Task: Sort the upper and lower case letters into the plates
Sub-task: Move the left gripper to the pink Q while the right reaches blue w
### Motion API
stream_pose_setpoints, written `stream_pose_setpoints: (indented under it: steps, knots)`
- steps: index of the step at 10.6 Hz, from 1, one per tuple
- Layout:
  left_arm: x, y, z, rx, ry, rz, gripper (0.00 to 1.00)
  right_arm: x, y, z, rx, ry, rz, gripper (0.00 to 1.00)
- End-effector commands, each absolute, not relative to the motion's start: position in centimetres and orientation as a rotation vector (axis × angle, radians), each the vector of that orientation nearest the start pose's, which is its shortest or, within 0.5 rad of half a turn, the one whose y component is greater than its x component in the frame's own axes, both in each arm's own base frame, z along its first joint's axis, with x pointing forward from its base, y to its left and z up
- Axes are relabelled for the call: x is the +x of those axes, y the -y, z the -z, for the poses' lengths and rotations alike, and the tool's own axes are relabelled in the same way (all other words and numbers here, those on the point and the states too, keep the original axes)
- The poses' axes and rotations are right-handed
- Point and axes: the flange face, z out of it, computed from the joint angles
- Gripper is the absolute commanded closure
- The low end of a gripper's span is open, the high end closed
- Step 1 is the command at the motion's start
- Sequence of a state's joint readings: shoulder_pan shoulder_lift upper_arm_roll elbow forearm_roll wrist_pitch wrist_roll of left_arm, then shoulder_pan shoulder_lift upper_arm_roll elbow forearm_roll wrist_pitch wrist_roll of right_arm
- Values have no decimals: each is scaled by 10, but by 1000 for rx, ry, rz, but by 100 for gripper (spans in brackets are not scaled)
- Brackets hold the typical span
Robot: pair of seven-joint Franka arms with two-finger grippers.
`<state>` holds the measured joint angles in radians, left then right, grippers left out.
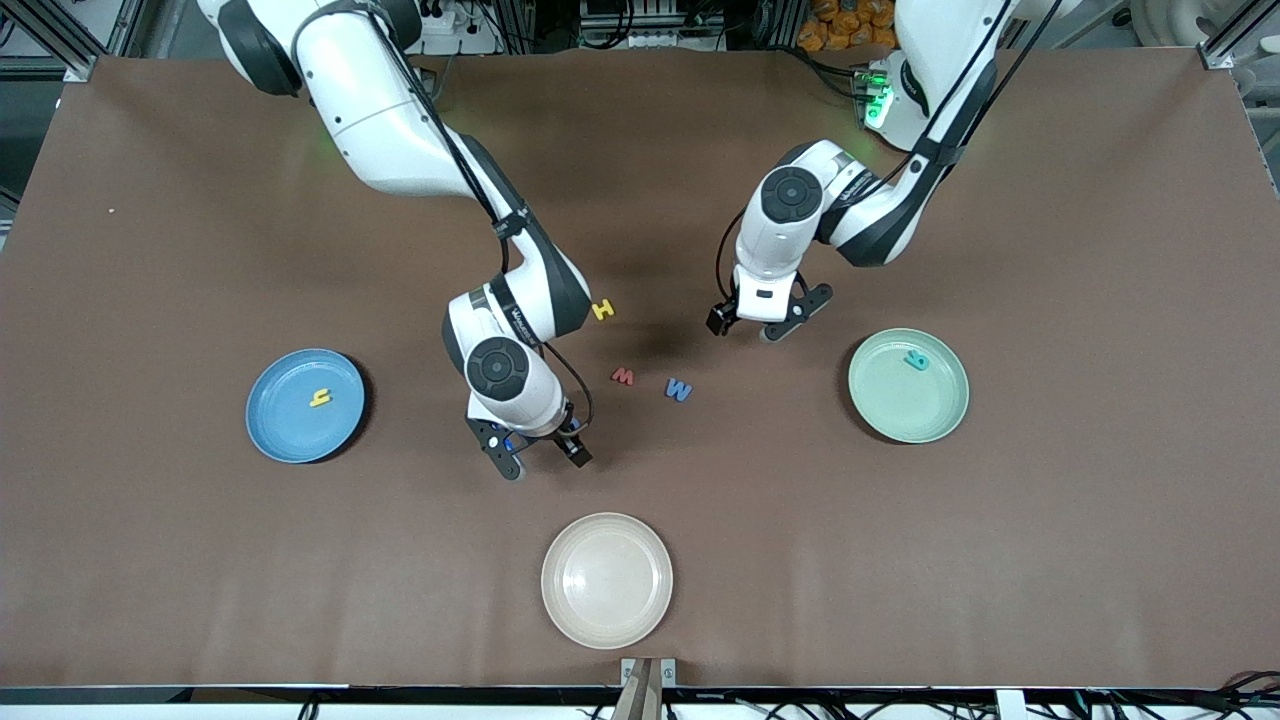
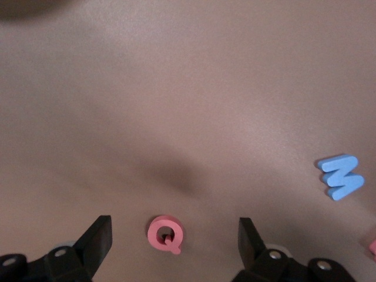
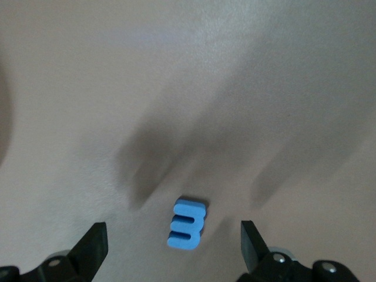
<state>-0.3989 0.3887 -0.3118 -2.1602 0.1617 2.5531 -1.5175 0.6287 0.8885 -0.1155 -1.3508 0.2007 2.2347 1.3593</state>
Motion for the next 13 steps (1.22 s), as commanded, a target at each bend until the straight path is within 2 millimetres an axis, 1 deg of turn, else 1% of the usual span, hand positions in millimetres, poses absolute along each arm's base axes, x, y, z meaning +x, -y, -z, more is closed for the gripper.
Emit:
stream_pose_setpoints:
  steps: [1,2,3,4,5,7,8,9,10,11,13]
  knots:
    - [433,382,-221,-2958,1188,1,5,634,-391,-178,-2761,-1401,-56,0]
    - [432,383,-219,-2949,1214,-3,6,635,-389,-178,-2763,-1407,-53,0]
    - [427,390,-211,-2954,1251,-10,6,634,-389,-179,-2766,-1412,-56,0]
    - [418,401,-204,-2949,1315,-17,9,635,-387,-178,-2759,-1438,-55,0]
    - [417,403,-205,-2944,1338,-16,9,635,-387,-178,-2757,-1445,-52,0]
    - [412,400,-199,-2960,1345,-17,9,631,-388,-175,-2767,-1442,-58,0]
    - [405,392,-193,-2973,1314,-3,8,631,-388,-176,-2766,-1445,-59,0]
    - [399,384,-187,-2976,1252,20,8,628,-393,-176,-2772,-1437,-63,0]
    - [398,378,-182,-2970,1236,23,7,625,-396,-175,-2778,-1434,-68,0]
    - [398,377,-179,-2974,1238,21,4,625,-396,-177,-2773,-1448,-64,0]
    - [396,378,-179,-2974,1241,18,4,625,-393,-179,-2776,-1456,-65,0]
